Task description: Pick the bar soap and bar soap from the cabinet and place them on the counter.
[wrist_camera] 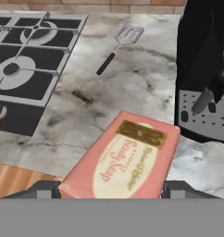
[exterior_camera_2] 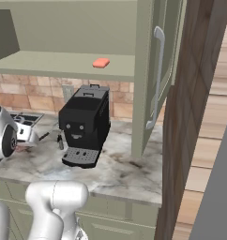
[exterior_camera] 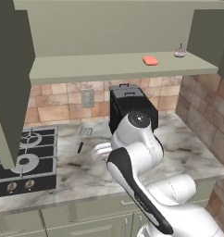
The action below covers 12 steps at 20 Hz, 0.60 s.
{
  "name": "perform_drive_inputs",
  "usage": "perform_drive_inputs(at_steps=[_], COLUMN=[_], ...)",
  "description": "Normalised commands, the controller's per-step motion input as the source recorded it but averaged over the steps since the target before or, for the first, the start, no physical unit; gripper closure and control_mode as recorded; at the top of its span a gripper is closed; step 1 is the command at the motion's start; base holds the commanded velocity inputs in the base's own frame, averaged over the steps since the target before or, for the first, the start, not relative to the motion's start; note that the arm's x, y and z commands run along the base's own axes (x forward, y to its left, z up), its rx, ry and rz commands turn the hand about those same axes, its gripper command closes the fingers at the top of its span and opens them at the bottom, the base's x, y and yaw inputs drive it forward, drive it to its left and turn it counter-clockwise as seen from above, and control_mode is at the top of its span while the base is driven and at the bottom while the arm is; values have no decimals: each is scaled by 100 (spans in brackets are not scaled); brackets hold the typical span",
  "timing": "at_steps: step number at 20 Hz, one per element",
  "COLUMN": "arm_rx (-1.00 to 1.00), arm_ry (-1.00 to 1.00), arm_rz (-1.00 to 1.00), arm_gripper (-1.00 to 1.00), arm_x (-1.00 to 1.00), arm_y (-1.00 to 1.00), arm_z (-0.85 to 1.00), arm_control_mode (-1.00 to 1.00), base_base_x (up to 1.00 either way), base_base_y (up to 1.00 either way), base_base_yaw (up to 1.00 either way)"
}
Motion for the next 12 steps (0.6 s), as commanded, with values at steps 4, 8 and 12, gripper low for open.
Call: perform_drive_inputs(at_steps=[4,8,12], arm_rx=[0,0,0], arm_ry=[10,3,0], arm_rz=[0,0,0], arm_gripper=[100,100,100], arm_x=[0,5,14], arm_y=[5,12,16], arm_z=[-43,-36,-32], arm_control_mode=[-100,-100,-100], base_base_x=[0,0,0], base_base_y=[0,0,0], base_base_yaw=[0,0,0])
